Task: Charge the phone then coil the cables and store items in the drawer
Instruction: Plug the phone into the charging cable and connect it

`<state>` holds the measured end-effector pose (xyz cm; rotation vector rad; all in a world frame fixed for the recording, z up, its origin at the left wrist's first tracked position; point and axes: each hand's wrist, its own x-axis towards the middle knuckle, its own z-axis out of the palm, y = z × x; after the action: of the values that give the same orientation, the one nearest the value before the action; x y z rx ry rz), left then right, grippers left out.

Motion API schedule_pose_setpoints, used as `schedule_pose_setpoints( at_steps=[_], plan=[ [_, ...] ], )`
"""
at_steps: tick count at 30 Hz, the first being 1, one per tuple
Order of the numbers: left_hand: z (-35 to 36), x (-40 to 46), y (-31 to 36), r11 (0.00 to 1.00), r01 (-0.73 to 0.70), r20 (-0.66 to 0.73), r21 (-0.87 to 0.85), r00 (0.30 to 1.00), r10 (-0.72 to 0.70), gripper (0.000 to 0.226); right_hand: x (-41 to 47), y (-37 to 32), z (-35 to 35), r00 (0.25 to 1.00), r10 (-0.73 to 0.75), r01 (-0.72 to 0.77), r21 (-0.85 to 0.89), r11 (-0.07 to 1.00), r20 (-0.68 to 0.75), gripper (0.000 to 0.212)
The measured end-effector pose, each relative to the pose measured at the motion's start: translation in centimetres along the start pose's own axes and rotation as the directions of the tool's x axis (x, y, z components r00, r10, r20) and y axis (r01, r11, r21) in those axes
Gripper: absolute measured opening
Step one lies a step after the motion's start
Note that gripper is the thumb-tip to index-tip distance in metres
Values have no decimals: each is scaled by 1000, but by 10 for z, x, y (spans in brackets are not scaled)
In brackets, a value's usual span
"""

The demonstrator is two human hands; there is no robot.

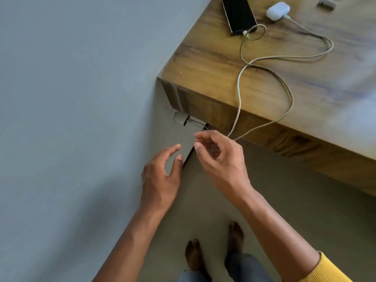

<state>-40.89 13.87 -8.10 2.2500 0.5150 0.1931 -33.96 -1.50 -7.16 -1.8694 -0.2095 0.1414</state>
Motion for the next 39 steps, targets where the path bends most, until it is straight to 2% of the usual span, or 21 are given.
schedule_pose_setpoints(
  at_steps=[5, 12, 16, 20, 25, 29, 32, 39],
  plan=[
    [53, 17, -67, 999, -32, -62, -29, 998, 30, 30, 11, 77, 50, 999, 18, -18, 4, 1000, 36, 24],
    [124, 77, -130, 981, -174, -203, -83, 967, 154, 29, 48, 175, 101, 991, -21, 19, 13, 1000, 130, 23],
    [162, 114, -166, 940, -328, -362, -99, 891, 273, 25, 79, 236, 127, 990, -108, 108, 3, 994, 93, 26],
    [189, 150, -193, 884, -466, -470, -14, 784, 406, 19, 114, 295, 148, 986, -154, 156, -24, 987, 66, 30],
    [212, 187, -204, 841, -541, -600, -18, 679, 424, 14, 170, 342, 166, 960, -280, 281, -71, 957, 22, 45],
    [228, 208, -212, 792, -611, -678, -2, 583, 448, 8, 209, 360, 180, 905, -425, 420, -103, 902, -31, 61],
    [231, 216, -214, 750, -661, -717, 6, 520, 464, 9, 228, 363, 187, 814, -569, 556, -126, 821, -117, 63],
    [222, 220, -217, 750, -661, -688, -28, 557, 465, 13, 254, 359, 205, 629, -769, 729, -257, 634, -114, 65]
  ],
)
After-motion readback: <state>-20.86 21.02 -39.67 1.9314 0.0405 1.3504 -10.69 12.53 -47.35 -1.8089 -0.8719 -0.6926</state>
